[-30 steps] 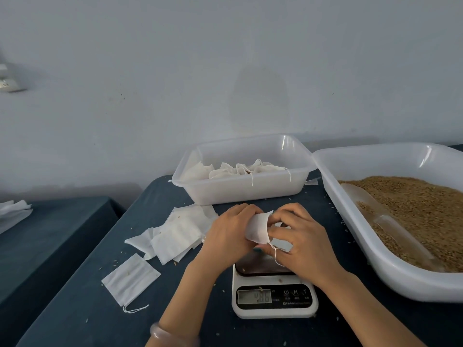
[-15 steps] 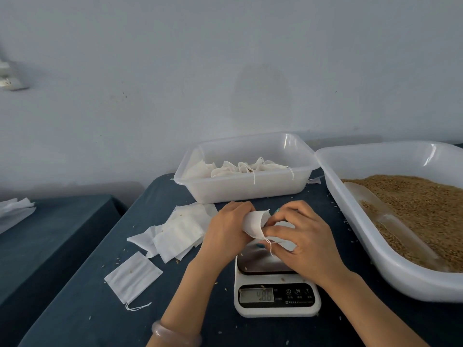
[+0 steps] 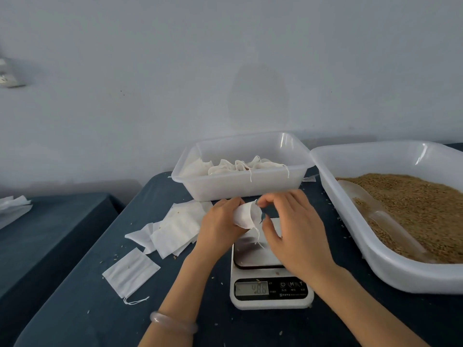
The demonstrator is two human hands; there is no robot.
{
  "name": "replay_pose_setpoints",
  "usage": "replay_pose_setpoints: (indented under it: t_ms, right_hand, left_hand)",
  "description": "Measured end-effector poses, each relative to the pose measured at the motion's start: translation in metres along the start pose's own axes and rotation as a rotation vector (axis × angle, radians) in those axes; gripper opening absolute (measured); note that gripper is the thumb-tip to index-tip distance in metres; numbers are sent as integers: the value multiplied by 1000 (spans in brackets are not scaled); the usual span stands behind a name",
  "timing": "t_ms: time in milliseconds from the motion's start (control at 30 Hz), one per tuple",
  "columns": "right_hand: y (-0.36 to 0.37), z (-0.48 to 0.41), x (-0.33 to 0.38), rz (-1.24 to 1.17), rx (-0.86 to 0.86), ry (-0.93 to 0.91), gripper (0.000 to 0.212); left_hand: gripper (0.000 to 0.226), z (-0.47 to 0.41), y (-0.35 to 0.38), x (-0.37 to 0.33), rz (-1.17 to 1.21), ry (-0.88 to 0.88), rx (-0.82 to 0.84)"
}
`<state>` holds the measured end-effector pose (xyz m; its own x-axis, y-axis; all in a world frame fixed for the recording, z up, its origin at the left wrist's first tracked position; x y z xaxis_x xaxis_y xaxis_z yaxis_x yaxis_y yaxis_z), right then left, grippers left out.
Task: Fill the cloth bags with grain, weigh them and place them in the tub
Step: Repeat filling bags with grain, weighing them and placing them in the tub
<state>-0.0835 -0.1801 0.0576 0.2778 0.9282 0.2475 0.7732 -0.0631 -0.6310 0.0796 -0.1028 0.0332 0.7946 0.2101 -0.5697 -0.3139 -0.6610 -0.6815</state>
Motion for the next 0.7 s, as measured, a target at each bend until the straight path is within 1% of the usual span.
replay_pose_setpoints:
  t_ms: [67, 100, 167, 267, 333, 400, 467, 533, 633, 700]
  right_hand:
    - [-17, -13, 2, 117, 25, -24, 20]
    - [-26, -22, -2, 158, 55, 6, 22]
    - [-39, -41, -22, 211, 159, 127, 29]
    - [-50, -70, -73, 359, 448, 391, 36]
    - [-56, -81, -109, 489, 652, 553, 33]
    - [-60, -81, -136, 604, 888, 601, 27]
    - [-61, -72, -155, 696, 1078, 580, 26]
    - [-59, -61, -165, 726, 1154, 594, 26]
    - [-56, -52, -171, 759, 1191, 607, 31]
    - [-57, -52, -171, 713, 1182, 642, 26]
  left_hand:
    - [29, 0, -1, 1, 7, -15, -5]
    - [31, 1, -2, 1, 10, -25, -3]
    - [27, 2, -2, 1, 2, -34, 4]
    - [26, 3, -1, 1, -6, -43, 12]
    - [27, 3, 0, 1, -2, -63, 15]
    - [27, 2, -1, 3, 0, -88, 13]
    - [27, 2, -1, 4, 3, -97, 7]
    - [28, 2, -1, 5, 0, -97, 6]
    - [30, 3, 0, 4, -10, -98, 19]
    - [29, 4, 0, 4, -10, -102, 23]
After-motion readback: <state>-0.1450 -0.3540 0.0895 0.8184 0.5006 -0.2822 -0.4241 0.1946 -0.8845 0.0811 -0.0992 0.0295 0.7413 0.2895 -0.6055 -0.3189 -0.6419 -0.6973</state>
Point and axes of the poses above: each hand's wrist, its own z-axis away from the middle knuckle, its own y-axis out of the palm, x = y × z, the point moved 1 cm from there along -z, towards the middle knuckle, and after that the axes turned 8 degrees about z, right-handed, at the moved point
